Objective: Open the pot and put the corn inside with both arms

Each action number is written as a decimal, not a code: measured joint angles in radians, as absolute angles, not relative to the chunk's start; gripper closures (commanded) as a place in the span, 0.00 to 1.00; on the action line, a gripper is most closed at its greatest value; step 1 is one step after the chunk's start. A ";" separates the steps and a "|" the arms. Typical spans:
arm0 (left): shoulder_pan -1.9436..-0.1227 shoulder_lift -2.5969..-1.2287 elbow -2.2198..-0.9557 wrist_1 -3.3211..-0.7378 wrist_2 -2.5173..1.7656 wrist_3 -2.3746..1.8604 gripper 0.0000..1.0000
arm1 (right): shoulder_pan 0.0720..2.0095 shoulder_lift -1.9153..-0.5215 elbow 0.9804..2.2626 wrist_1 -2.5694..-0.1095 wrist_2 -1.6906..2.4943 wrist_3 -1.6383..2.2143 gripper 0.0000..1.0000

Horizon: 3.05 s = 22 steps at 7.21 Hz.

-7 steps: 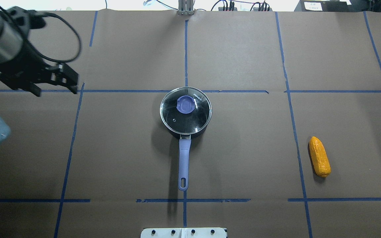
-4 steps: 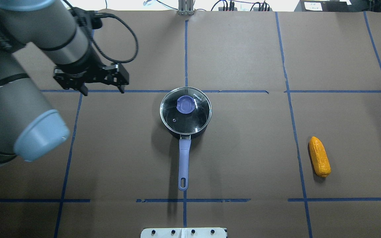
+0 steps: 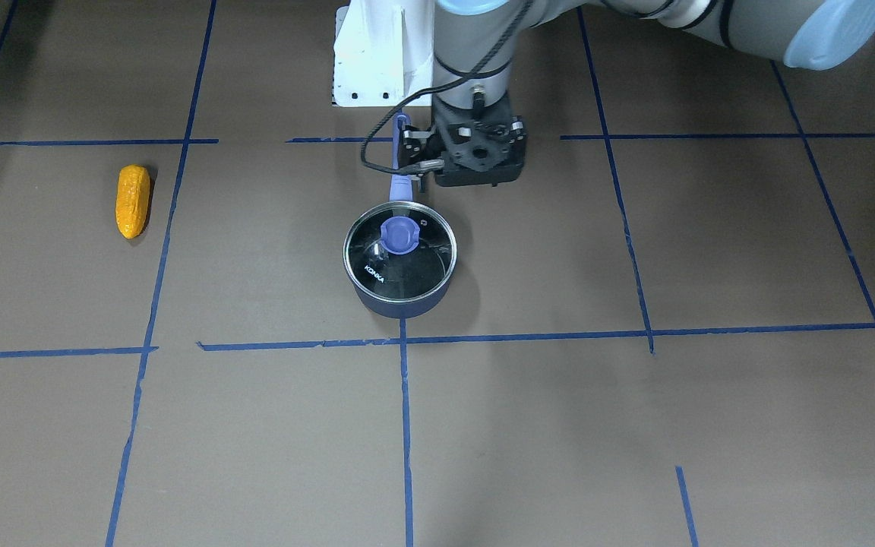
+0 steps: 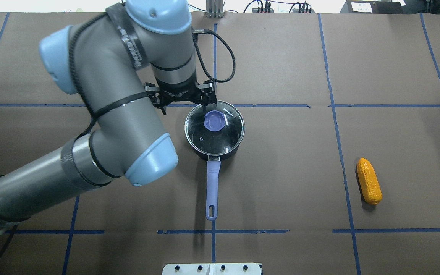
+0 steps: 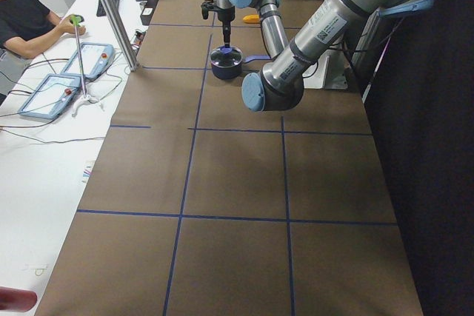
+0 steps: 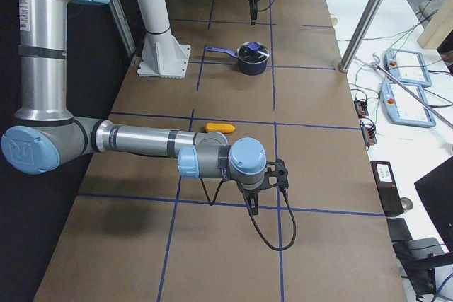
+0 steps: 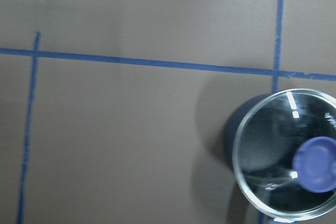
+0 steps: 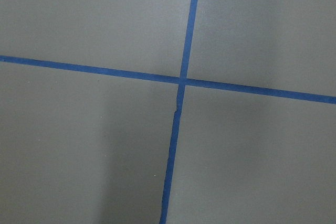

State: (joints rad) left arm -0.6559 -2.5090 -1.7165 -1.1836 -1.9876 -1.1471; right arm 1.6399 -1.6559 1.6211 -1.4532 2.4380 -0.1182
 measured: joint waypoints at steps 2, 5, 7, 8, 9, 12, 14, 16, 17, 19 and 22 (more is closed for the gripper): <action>-0.625 -2.532 -1.636 -1.257 -1.958 -1.159 0.00 | 1.640 -1.652 1.620 -1.455 2.439 -0.116 0.00; -0.600 -2.563 -1.497 -1.413 -1.932 -1.214 0.00 | 1.639 -1.647 1.620 -1.454 2.440 -0.081 0.00; -0.590 -2.575 -1.452 -1.437 -1.930 -1.222 0.00 | 1.638 -1.646 1.620 -1.454 2.441 -0.074 0.00; -0.583 -2.575 -1.443 -1.440 -1.930 -1.224 0.00 | 1.638 -1.646 1.620 -1.454 2.441 -0.074 0.00; -0.575 -2.573 -1.435 -1.444 -1.930 -1.226 0.02 | 1.638 -1.646 1.620 -1.454 2.442 -0.073 0.00; -0.567 -2.571 -1.408 -1.474 -1.930 -1.229 0.52 | 1.638 -1.646 1.620 -1.454 2.448 -0.072 0.00; -0.566 -2.571 -1.405 -1.487 -1.930 -1.229 0.83 | 1.638 -1.646 1.620 -1.455 2.448 -0.072 0.00; -0.570 -2.569 -1.418 -1.478 -1.930 -1.231 0.86 | 1.639 -1.644 1.620 -1.455 2.448 -0.072 0.00; -0.574 -2.564 -1.450 -1.458 -1.930 -1.238 0.86 | 1.639 -1.642 1.620 -1.455 2.448 -0.072 0.00; -0.581 -2.554 -1.525 -1.394 -1.931 -1.247 0.87 | 1.638 -1.639 1.620 -1.456 2.449 -0.071 0.00; -0.611 -2.486 -1.635 -1.352 -1.934 -1.244 0.87 | 1.634 -1.624 1.624 -1.452 2.472 -0.053 0.00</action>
State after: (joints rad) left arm -0.6112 -2.4861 -1.6346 -1.3517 -1.9338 -1.2437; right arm 1.6344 -1.6241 1.6236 -1.4516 2.4722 -0.0533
